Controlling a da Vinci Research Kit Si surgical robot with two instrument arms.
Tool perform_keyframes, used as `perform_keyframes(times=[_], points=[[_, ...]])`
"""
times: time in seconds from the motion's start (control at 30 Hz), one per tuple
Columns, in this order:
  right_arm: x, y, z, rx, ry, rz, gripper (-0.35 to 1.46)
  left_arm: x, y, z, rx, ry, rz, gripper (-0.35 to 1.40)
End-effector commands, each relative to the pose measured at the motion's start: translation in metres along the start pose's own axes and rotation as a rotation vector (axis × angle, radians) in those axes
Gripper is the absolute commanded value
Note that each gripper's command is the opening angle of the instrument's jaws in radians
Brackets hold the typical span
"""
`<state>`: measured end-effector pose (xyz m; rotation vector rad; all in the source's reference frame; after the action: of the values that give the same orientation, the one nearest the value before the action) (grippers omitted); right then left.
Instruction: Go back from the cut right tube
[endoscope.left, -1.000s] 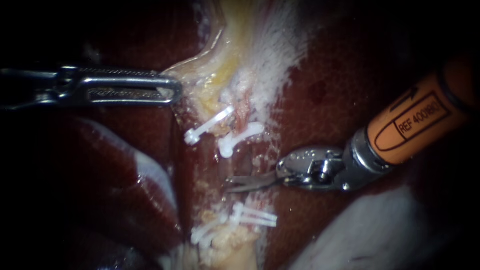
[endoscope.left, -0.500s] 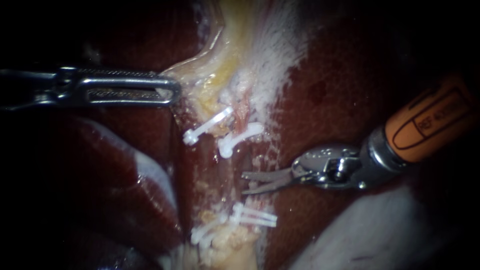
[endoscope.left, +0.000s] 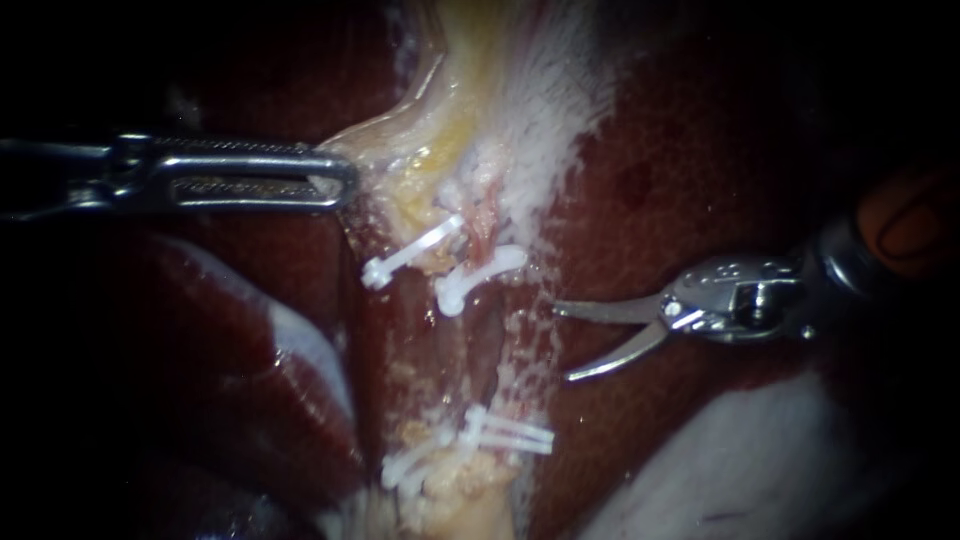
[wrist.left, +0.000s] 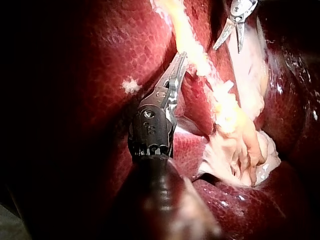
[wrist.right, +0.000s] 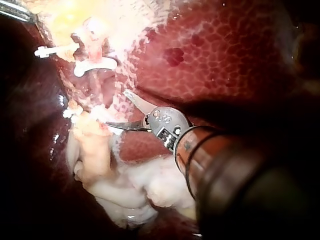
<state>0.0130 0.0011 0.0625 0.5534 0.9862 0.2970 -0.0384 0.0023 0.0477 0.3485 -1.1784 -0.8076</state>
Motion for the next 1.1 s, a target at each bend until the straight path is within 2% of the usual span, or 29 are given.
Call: perform_keyframes(times=[0.03, 0.2, 0.53, 0.7, 1.1], points=[[0.0, 0.0, -0.0002, -0.008, 0.002, -0.012, 1.25, 0.0, 0.0001, -0.0001, 0.002, 0.0, 0.0, -0.23], [0.0004, 0.0003, -0.0016, -0.017, 0.007, -0.071, 1.28, 0.0001, 0.0004, -0.0002, 0.003, 0.0, 0.0, -0.23], [0.0017, 0.0012, -0.0032, -0.067, 0.017, -0.129, 1.43, 0.0009, 0.0008, 0.0002, -0.001, 0.017, 0.006, -0.21], [0.0015, 0.0011, -0.0031, -0.068, 0.017, -0.13, 1.43, 0.0021, 0.0009, 0.0009, -0.009, 0.033, 0.02, -0.21], [0.0013, 0.001, -0.0034, -0.066, 0.017, -0.143, 1.43, 0.0058, 0.001, 0.0034, -0.01, 0.103, -0.007, -0.21]])
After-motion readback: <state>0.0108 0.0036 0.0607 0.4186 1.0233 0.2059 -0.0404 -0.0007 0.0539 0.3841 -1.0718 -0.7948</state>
